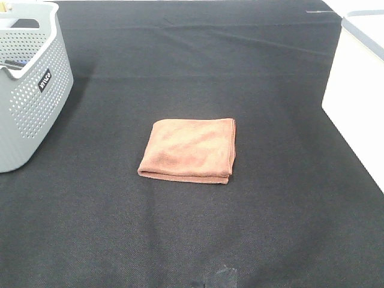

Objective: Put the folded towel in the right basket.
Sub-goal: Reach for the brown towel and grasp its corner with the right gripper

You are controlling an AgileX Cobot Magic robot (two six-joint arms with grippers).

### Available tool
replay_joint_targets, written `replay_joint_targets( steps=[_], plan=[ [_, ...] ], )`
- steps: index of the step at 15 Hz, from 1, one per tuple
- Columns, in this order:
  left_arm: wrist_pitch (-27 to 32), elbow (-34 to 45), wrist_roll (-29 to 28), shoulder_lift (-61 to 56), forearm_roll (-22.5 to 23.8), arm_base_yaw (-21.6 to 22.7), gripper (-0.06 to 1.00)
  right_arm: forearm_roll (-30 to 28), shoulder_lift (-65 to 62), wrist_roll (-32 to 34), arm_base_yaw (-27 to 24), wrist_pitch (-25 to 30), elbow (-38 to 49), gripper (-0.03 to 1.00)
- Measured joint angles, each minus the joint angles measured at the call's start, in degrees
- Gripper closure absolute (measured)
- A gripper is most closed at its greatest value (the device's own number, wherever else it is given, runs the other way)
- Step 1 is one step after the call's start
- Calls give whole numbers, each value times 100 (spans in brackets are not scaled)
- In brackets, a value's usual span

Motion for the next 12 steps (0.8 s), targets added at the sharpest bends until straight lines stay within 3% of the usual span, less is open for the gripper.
replay_joint_targets(
  steps=[12],
  plan=[
    [0, 0, 0, 0, 0, 0, -5, 6, 0, 0, 0, 0, 0, 1]
  ],
)
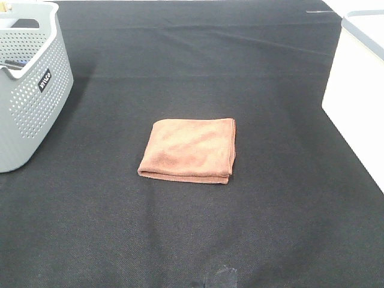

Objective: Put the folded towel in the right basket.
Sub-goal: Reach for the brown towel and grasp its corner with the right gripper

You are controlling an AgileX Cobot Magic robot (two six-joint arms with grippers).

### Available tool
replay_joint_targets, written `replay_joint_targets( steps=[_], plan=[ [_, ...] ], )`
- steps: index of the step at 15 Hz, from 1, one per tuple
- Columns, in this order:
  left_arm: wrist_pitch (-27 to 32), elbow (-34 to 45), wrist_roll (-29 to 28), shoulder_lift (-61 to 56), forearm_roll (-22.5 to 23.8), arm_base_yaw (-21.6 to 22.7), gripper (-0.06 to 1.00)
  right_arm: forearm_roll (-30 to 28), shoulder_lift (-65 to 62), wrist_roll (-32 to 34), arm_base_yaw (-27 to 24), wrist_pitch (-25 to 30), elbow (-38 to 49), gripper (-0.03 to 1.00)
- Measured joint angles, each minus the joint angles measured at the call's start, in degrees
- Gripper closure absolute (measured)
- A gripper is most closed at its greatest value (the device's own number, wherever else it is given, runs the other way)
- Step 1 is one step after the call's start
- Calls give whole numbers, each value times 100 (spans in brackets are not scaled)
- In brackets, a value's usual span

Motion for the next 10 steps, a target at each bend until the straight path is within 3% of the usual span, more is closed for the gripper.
replay_joint_targets(
  steps=[10],
  plan=[
    [0, 0, 0, 0, 0, 0, -5, 6, 0, 0, 0, 0, 0, 1]
  ],
)
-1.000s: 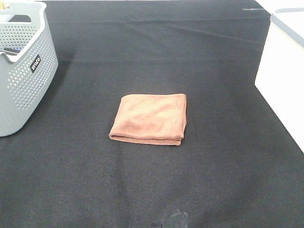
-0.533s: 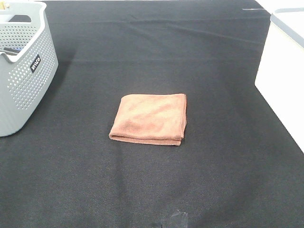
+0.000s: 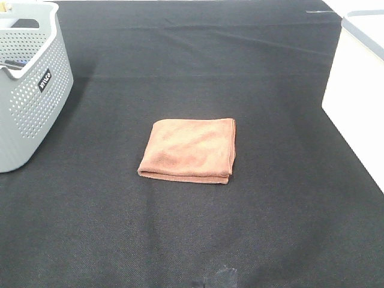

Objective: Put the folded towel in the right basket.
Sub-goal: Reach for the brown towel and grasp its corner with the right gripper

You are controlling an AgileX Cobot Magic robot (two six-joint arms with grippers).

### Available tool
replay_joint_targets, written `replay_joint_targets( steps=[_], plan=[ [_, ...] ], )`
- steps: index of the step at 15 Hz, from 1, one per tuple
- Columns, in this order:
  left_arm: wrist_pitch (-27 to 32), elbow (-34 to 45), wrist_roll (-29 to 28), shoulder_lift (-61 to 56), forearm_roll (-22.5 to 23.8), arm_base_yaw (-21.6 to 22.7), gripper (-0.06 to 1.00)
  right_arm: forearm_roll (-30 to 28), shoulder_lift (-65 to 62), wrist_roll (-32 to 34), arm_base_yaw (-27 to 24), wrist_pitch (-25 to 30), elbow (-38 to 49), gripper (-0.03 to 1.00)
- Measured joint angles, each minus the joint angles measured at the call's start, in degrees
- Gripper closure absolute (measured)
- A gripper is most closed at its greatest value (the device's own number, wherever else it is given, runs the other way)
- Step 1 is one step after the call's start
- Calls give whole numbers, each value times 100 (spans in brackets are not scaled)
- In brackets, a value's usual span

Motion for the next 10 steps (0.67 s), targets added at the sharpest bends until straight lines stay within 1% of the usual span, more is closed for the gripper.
replay_joint_targets(
  steps=[10],
  plan=[
    [0, 0, 0, 0, 0, 0, -5, 0, 0, 0, 0, 0, 0, 1]
  ],
)
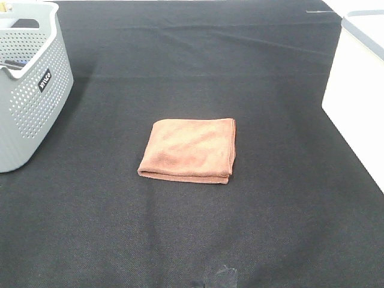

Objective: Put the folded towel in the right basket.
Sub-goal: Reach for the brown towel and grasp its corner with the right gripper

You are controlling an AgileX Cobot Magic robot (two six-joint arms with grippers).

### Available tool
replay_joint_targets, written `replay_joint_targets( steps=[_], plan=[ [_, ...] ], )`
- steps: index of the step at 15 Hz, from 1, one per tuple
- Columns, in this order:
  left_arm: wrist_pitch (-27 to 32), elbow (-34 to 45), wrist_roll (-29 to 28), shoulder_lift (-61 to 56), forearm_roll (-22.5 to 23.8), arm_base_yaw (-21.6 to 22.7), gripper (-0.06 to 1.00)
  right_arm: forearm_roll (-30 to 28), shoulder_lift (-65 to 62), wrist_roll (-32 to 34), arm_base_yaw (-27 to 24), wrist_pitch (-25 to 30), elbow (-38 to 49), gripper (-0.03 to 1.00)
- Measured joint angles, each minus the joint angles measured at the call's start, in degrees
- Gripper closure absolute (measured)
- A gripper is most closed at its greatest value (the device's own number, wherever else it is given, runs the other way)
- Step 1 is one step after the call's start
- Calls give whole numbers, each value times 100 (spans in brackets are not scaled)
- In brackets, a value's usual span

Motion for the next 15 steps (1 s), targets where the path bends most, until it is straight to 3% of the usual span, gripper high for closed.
replay_joint_targets(
  steps=[15],
  plan=[
    [0, 0, 0, 0, 6, 0, -5, 6, 0, 0, 0, 0, 0, 1]
  ],
)
